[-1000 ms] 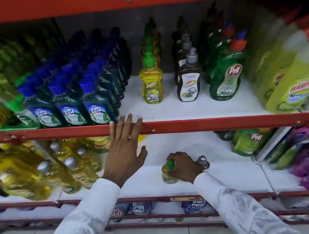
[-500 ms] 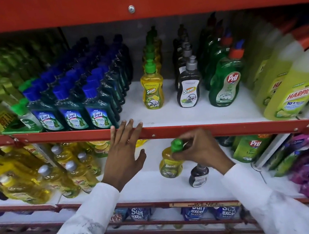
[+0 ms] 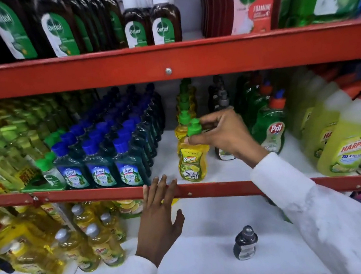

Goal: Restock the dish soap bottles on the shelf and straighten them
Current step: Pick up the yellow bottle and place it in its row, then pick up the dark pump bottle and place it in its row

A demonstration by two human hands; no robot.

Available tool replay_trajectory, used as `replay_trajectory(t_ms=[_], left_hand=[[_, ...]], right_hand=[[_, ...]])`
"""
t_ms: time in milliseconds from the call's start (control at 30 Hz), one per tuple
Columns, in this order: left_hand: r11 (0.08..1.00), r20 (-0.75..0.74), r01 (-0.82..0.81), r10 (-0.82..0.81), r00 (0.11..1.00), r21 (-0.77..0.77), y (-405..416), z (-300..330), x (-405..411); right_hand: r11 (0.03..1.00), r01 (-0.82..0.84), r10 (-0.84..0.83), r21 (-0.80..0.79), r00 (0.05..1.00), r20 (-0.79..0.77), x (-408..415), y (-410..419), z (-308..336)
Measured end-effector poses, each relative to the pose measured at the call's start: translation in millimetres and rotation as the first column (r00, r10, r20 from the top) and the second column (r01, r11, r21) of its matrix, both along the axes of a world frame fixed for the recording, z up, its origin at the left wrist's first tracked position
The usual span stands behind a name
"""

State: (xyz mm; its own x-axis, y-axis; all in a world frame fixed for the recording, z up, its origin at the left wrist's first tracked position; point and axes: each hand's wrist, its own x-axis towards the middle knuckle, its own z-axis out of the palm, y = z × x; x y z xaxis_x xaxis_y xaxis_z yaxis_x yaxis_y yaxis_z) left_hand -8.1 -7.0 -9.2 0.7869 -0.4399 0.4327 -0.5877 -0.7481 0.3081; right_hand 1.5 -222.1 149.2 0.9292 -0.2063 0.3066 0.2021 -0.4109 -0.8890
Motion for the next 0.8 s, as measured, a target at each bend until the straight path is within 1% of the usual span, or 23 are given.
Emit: replay_trajectory(t_ms=[133,267,400,533,600,667,733,800], left_hand=[[1.0,-0.003,0.005,-0.005,1.0,-0.001,0.7,0.0,1.6],[1.0,0.0,-0.002,0.002,1.0,0.01,1.3,-1.5,2.2],[1.0,0.008,0.005,-0.005,1.0,0.0,1.1,-3.7,2.5],[1.0,0.034,0.0,0.0,0.999,0.002,-0.3,-7.0,1.7],[1.0,0.055,-0.027,0.027,0.998,0.009,-3.7,-10.2,-0.5],[0.999,0.091,-0.045,0.045,0.995,-0.003,-11.2,-15.3,-5.3],[0.999,0.168,-0.032,0.03,0.985,0.009,-22.7,-21.8,-12.2],[1.0,0.252,0.004,-0.011,0.968,0.026,-38.9,-27.7,-17.4]], right_hand=[[0.998,0.043,-0.045,-0.045,0.997,-0.062,24.2,12.6,-11.1],[0.992,0.063,-0.071,-0.111,0.995,-0.076,37.3,21.8,-14.7],[0.971,0.067,-0.099,-0.229,0.986,-0.133,41.7,28.7,-9.9],[0.956,0.076,-0.106,-0.285,0.99,-0.092,34.1,30.1,-12.3],[0.948,0.078,-0.1,-0.308,0.993,-0.057,23.0,24.1,-13.7],[0.905,0.131,-0.125,-0.405,0.991,0.041,3.3,15.1,-21.8],[0.805,0.247,-0.17,-0.539,0.967,0.19,-24.7,6.8,-39.3],[0.694,0.37,-0.212,-0.618,0.925,0.316,-53.9,-4.5,-62.6]])
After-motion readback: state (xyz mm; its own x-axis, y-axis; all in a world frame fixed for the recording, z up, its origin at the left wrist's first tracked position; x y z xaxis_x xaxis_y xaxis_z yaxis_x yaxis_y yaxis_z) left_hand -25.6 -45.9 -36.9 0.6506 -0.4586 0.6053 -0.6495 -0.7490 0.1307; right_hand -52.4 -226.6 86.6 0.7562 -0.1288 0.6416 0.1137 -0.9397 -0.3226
